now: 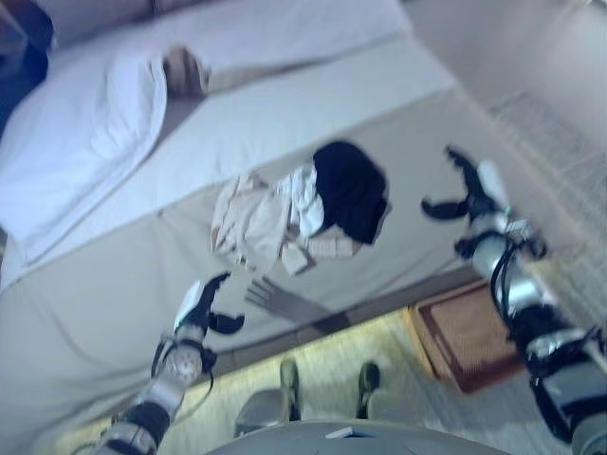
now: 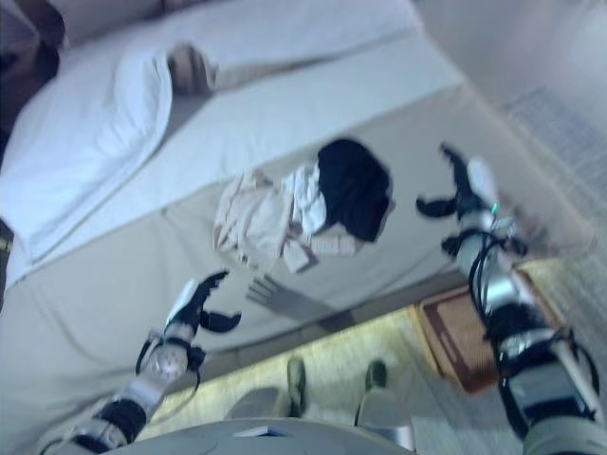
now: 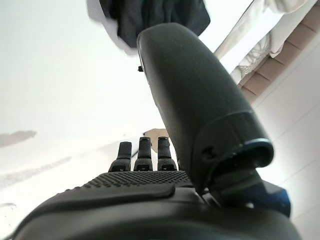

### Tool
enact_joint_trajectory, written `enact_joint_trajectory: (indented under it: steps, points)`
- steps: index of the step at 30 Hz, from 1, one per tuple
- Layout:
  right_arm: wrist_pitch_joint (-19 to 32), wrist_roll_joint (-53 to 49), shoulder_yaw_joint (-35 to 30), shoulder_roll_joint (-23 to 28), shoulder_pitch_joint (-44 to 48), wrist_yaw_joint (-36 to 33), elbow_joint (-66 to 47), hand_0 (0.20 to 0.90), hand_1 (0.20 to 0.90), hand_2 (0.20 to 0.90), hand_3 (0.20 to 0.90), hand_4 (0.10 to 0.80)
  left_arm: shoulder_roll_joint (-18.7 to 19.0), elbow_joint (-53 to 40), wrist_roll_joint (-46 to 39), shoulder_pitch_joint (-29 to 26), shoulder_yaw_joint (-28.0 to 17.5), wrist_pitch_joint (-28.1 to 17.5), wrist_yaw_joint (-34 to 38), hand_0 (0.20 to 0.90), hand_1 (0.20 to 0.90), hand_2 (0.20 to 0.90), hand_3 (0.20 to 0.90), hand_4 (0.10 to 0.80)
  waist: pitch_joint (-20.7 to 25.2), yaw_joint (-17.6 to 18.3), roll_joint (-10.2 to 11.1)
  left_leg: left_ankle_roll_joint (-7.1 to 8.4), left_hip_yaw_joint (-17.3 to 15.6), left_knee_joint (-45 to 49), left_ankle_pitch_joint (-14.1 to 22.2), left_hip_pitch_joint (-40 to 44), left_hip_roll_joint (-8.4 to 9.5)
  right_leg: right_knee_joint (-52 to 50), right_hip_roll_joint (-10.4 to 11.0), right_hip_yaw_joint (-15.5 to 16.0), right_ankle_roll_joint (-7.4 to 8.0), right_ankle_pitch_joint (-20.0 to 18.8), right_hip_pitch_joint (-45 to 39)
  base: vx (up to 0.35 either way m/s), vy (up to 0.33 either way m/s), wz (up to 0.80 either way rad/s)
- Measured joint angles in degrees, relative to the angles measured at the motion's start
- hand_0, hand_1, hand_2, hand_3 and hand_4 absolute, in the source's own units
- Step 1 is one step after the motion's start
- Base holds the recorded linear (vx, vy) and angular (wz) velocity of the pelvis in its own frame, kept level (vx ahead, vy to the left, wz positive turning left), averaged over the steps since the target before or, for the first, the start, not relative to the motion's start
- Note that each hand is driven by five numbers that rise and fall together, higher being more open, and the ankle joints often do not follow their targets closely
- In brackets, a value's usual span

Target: Pick up the clothes from the bed and place them into the basket

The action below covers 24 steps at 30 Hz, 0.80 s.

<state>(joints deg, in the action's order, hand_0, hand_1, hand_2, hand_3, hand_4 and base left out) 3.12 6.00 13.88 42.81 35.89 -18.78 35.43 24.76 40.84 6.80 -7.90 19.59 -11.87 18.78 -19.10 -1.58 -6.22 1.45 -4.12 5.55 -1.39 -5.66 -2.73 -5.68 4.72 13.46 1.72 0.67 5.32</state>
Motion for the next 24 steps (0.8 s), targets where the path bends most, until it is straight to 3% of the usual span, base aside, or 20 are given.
enact_joint_trajectory:
  steps: [5,8,10,11,15,18,24]
  points:
    - [-2.3,2.2,0.5,2.0,6.4,-0.9,0.5,0.9,0.9,0.9,0.9,0.8,3.8,-4.2,0.1,-3.2,0.8,0.4,2.9,0.9,0.9,0.9,0.9,0.8,-5.9,-1.1,1.1,-0.35,0.2,7.5,1.0,-7.0,2.06,-14.8,3.9,-0.5,-0.73,5.7,10.0,-0.065,0.01,0.09]
    - [-4.2,2.2,1.4,3.1,9.1,-0.8,0.9,0.9,0.9,0.9,0.9,0.8,6.1,-4.8,0.1,-5.4,0.8,0.5,4.2,0.9,0.9,0.9,0.9,0.8,-10.0,-1.4,1.1,-1.38,0.8,14.8,4.0,-11.6,2.15,-23.2,5.1,-0.7,-2.23,6.8,15.1,-0.077,0.006,0.07]
    - [-5.5,2.2,2.7,3.8,10.8,-0.8,0.9,0.9,0.9,0.9,0.9,0.8,7.3,-4.9,0.1,-6.2,0.9,0.5,4.6,0.9,0.9,0.9,0.9,0.8,-10.3,-1.6,1.3,-1.25,0.7,19.9,7.0,-16.1,2.54,-28.5,6.2,-1.7,-2.52,9.0,19.8,-0.088,0.007,0.03]
    - [-6.2,2.2,3.5,4.0,12.8,-0.8,1.4,0.9,0.9,0.9,0.9,0.8,7.7,-5.6,0.1,-6.5,0.9,0.5,4.7,0.9,0.9,0.9,0.9,0.8,-10.6,-1.6,1.1,-1.88,0.4,23.4,8.0,-18.9,2.75,-31.6,6.9,-2.2,-2.75,9.6,22.6,-0.069,0.001,0.0]
    - [-7.6,2.2,6.8,5.3,17.2,-0.5,3.9,0.9,0.9,0.9,0.9,0.8,9.3,-10.3,0.1,-7.7,0.9,0.4,7.2,0.9,0.9,0.9,0.9,0.8,-11.5,-2.5,1.0,-2.55,0.6,34.9,11.7,-27.5,2.71,-39.9,7.9,-3.7,-3.28,13.2,29.5,-0.025,-0.037,0.03]
    - [-8.1,2.2,8.9,5.8,19.6,-0.3,5.7,0.9,0.9,0.9,0.9,0.8,10.9,-14.8,0.1,-8.7,0.7,0.2,10.4,0.9,0.9,0.9,0.9,0.8,-11.7,-3.1,1.0,-2.18,1.5,42.2,14.8,-33.3,2.75,-46.3,8.6,-4.3,-3.51,16.3,34.6,0.002,-0.056,0.1]
    - [-8.5,2.2,11.1,6.0,21.1,0.7,5.9,0.9,0.9,0.9,0.9,0.8,11.9,-17.7,-0.1,-9.2,-0.4,0.3,14.9,0.9,0.9,0.9,0.9,0.8,-11.9,-3.8,1.2,-2.21,3.1,48.9,15.0,-40.6,2.85,-52.5,8.6,-4.8,-3.32,17.0,41.1,0.031,-0.039,0.06]
